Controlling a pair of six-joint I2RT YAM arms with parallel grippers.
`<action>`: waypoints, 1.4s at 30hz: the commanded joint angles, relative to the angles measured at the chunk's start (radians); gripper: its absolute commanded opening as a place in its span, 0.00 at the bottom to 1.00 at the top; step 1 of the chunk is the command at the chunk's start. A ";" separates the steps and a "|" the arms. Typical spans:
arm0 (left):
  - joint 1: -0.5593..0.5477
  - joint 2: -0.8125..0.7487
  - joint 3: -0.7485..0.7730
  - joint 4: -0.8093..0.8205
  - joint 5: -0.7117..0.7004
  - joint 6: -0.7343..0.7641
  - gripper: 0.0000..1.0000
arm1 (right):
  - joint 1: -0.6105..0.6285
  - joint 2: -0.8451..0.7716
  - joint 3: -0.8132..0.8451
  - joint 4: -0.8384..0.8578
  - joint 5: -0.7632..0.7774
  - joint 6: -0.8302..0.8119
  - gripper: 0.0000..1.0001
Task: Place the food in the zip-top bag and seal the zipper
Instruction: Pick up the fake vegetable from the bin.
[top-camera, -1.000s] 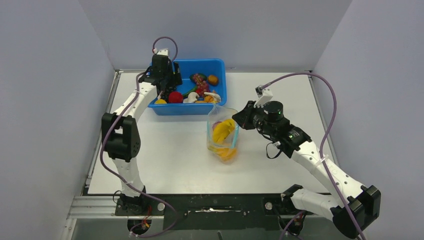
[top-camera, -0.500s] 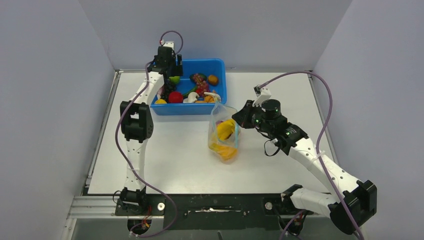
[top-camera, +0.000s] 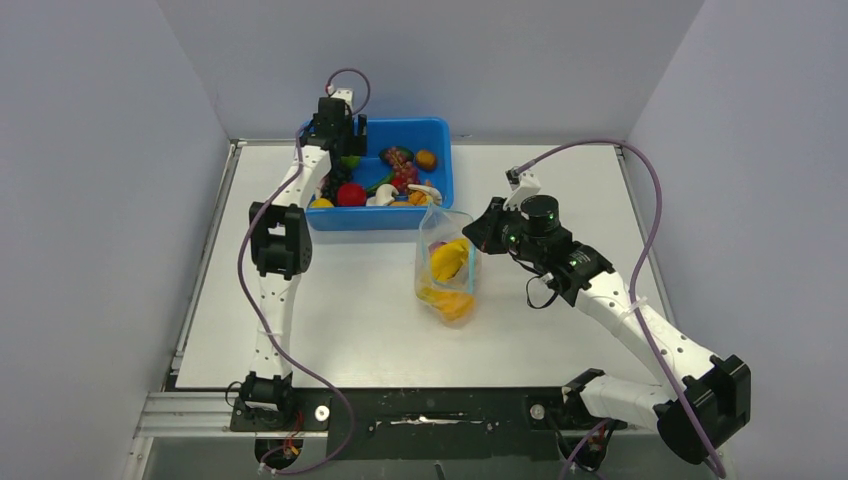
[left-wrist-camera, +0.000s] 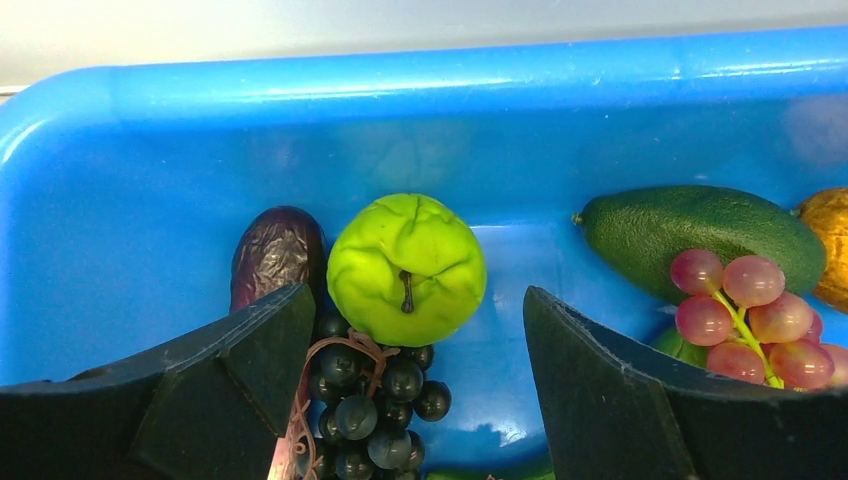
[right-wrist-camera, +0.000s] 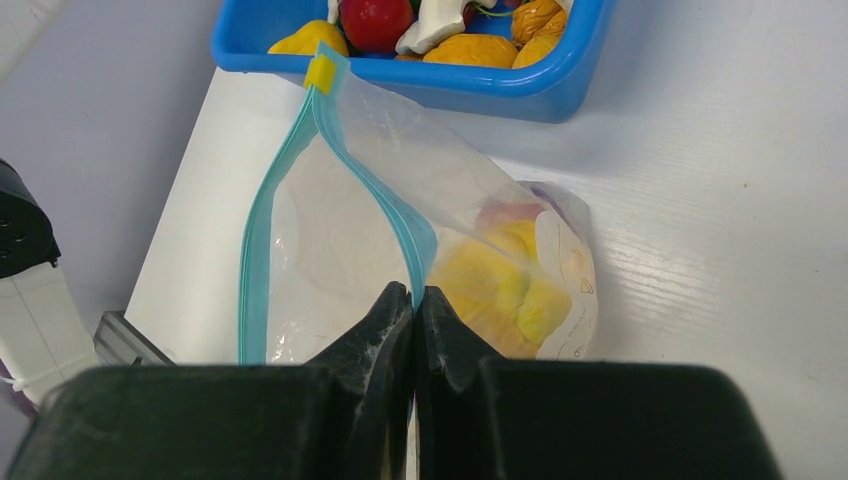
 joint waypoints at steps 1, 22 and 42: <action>0.003 0.022 0.047 0.053 0.016 0.024 0.77 | -0.007 0.006 0.051 0.045 -0.003 -0.006 0.00; 0.005 -0.040 -0.072 0.168 0.063 -0.008 0.50 | -0.006 -0.011 0.025 0.052 0.011 0.020 0.00; 0.002 -0.308 -0.216 0.164 0.131 -0.097 0.48 | -0.003 -0.016 -0.018 0.086 0.002 0.059 0.00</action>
